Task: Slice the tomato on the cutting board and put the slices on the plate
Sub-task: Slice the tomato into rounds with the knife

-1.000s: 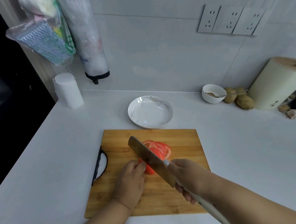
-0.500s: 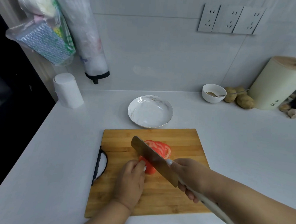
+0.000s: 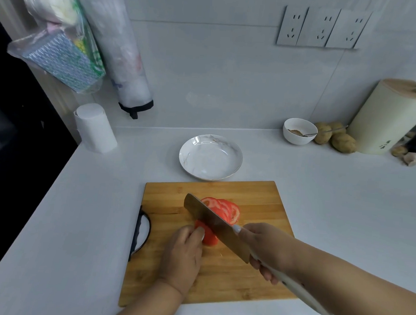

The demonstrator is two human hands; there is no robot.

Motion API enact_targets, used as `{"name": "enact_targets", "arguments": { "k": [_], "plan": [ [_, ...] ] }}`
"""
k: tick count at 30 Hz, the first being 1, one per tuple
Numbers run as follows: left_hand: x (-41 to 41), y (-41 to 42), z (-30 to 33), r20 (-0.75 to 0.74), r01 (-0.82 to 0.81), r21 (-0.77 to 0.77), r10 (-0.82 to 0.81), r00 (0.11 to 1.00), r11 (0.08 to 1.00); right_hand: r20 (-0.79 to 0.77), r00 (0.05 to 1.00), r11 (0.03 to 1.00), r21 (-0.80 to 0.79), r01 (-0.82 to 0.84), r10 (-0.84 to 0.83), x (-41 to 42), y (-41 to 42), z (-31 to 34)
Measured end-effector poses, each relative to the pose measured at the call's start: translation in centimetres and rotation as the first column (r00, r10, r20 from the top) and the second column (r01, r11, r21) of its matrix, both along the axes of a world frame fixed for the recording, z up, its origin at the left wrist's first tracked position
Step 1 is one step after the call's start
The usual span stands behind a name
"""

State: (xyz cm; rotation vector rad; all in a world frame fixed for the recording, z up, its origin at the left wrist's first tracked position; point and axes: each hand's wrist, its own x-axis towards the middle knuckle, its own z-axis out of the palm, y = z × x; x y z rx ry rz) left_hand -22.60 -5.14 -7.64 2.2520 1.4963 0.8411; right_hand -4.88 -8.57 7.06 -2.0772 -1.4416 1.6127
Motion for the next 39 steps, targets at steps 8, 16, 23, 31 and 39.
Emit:
{"name": "enact_targets", "arguments": {
  "k": [8, 16, 23, 31, 39],
  "plan": [
    [0.0, 0.1, 0.0, 0.003, -0.020, -0.023, 0.020, 1.000, 1.000, -0.019, 1.000, 1.000, 0.026, -0.005, 0.006, 0.0, -1.0, 1.1],
    [0.1, 0.3, 0.2, 0.017, -0.001, 0.014, 0.001, 1.000, 1.000, 0.020, 1.000, 1.000, 0.020, -0.023, 0.023, -0.1, -1.1, 0.4],
    [0.2, 0.4, 0.3, 0.031, -0.009, -0.003, 0.009, 0.999, 1.000, 0.058, 0.996, 0.996, 0.043, -0.074, 0.072, -0.8, -0.3, 0.0],
    [0.0, 0.5, -0.2, 0.036, -0.005, 0.015, 0.005, 0.999, 1.000, 0.052, 0.995, 0.995, 0.024, -0.092, 0.091, -2.0, 1.5, -0.4],
    [-0.1, 0.4, -0.5, 0.038, -0.011, 0.030, 0.010, 0.999, 0.999, 0.004, 0.997, 0.997, 0.001, -0.079, 0.079, -1.7, 2.2, -1.1]
  ]
}}
